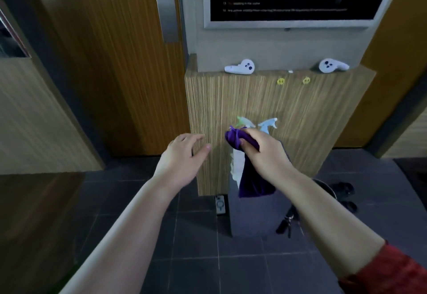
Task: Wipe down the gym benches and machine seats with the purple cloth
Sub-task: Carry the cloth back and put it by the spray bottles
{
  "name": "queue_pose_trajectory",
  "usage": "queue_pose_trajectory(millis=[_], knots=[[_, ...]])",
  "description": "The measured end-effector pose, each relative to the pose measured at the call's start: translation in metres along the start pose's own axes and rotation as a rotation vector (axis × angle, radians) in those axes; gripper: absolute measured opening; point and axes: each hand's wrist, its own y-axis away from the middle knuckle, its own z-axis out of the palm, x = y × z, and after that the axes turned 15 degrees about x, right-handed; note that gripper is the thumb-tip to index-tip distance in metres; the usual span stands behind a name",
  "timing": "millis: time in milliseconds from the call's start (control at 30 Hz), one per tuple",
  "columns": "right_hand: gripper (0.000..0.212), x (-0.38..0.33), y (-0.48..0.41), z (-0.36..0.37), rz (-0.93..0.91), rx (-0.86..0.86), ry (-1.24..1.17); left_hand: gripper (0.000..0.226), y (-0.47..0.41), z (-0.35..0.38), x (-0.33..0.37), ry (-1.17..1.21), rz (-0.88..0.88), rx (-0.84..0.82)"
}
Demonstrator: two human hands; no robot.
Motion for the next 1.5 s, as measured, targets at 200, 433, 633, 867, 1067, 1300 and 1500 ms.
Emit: queue_pose_trajectory(millis=[200, 433, 633, 867, 1067, 1300, 1500], knots=[[0.025, 0.027, -0.162, 0.043, -0.091, -0.060, -0.032, 0.049, -0.137, 0.045, -0.014, 0.005, -0.031, 0.032], [0.045, 0.055, -0.301, 0.118, -0.088, -0.013, -0.105, 0.048, -0.275, 0.073, -0.063, -0.001, -0.030, 0.062], [0.032, 0.070, -0.396, 0.180, -0.119, -0.014, -0.034, 0.047, -0.390, 0.087, -0.099, 0.000, 0.070, 0.037], [0.045, 0.075, -0.453, 0.227, -0.209, -0.011, -0.015, 0.052, -0.470, 0.096, -0.126, 0.026, 0.203, -0.032], [0.052, 0.094, -0.459, 0.257, -0.358, -0.033, -0.073, 0.061, -0.485, 0.115, -0.134, -0.036, 0.376, -0.147], [0.057, 0.109, -0.449, 0.263, -0.415, 0.054, -0.023, 0.045, -0.486, 0.135, -0.142, -0.174, 0.447, -0.186], [0.075, 0.134, -0.416, 0.244, -0.347, 0.167, 0.256, 0.046, -0.481, 0.139, -0.140, -0.221, 0.404, -0.162]])
